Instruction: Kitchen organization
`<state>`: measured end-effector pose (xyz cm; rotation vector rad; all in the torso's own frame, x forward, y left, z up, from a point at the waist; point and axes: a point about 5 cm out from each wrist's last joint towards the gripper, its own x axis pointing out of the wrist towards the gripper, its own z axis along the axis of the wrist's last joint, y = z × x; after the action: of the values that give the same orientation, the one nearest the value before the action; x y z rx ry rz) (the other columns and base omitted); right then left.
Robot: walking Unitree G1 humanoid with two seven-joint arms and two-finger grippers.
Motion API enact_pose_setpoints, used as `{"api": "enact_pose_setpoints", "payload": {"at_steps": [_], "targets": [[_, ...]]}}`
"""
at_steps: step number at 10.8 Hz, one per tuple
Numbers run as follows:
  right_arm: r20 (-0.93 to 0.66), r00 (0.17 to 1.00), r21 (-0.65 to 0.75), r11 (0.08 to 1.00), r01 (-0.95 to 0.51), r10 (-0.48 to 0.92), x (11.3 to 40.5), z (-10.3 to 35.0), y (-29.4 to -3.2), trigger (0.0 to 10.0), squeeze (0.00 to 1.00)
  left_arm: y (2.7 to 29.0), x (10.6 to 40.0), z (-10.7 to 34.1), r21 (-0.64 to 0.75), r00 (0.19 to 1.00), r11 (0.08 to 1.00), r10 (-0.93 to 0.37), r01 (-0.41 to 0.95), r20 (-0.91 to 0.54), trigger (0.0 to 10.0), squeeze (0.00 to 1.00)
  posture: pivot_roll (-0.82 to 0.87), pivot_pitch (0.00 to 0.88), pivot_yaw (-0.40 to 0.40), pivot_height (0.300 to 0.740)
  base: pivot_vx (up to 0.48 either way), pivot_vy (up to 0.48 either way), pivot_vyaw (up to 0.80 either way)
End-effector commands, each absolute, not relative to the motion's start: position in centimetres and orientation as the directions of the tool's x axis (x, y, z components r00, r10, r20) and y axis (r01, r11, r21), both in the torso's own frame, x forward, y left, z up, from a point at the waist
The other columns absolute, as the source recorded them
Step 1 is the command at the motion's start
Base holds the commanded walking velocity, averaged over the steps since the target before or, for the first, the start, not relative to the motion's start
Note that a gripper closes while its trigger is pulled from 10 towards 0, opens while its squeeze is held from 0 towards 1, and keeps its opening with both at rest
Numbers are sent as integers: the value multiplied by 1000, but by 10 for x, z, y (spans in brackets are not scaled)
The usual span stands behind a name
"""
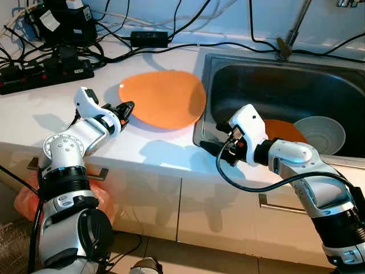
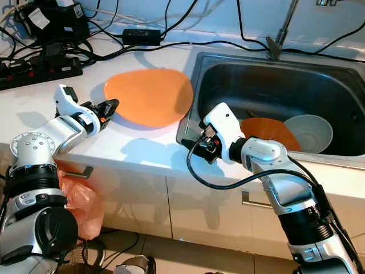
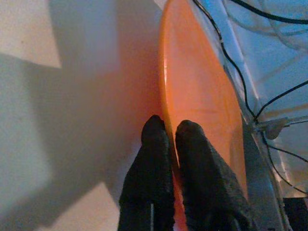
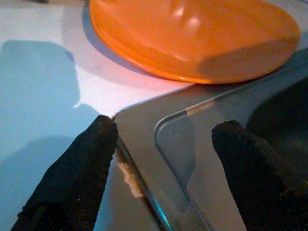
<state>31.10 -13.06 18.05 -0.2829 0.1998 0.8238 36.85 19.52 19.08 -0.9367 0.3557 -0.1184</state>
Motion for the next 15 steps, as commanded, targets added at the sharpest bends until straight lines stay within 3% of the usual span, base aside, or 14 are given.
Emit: {"api": "enact_pose_setpoints", "payload": {"at_steps": [1, 3, 5, 7, 9, 15], "targets": [[-280, 667, -183, 644, -743, 690, 313, 182, -131, 10000, 0, 195, 367, 177, -796, 918, 597, -253, -101, -306, 0, 0, 144, 76, 1, 740, 0, 0, 0], [-279, 674, -193, 648, -737, 684, 314, 181, -132, 10000, 0, 195, 366, 179, -818, 928, 572, -266, -66, -261, 0, 0, 144, 75, 0, 740, 0, 0, 0], [-259, 687, -186, 663, -725, 678, 316, 182, -132, 10000, 0, 186, 366, 200, -855, 930, 506, -356, 112, -89, 0, 0, 145, 78, 1, 740, 0, 0, 0], [-153, 762, -58, 764, -642, 629, 328, 194, -138, 10000, 0, 178, 361, 215, -850, 890, 448, -452, 279, 54, 0, 0, 144, 82, 3, 740, 0, 0, 0], [-84, 811, 66, 816, -575, 579, 337, 204, -145, 10000, 0, 175, 357, 221, -834, 857, 416, -501, 362, 123, 0, 0, 146, 85, 2, 740, 0, 0, 0], [52, 905, 285, 862, -418, 422, 353, 221, -162, 10000, 0, 183, 357, 234, -817, 859, 390, -457, 425, 230, 0, 0, 150, 83, 0, 740, 0, 0, 0]]}}
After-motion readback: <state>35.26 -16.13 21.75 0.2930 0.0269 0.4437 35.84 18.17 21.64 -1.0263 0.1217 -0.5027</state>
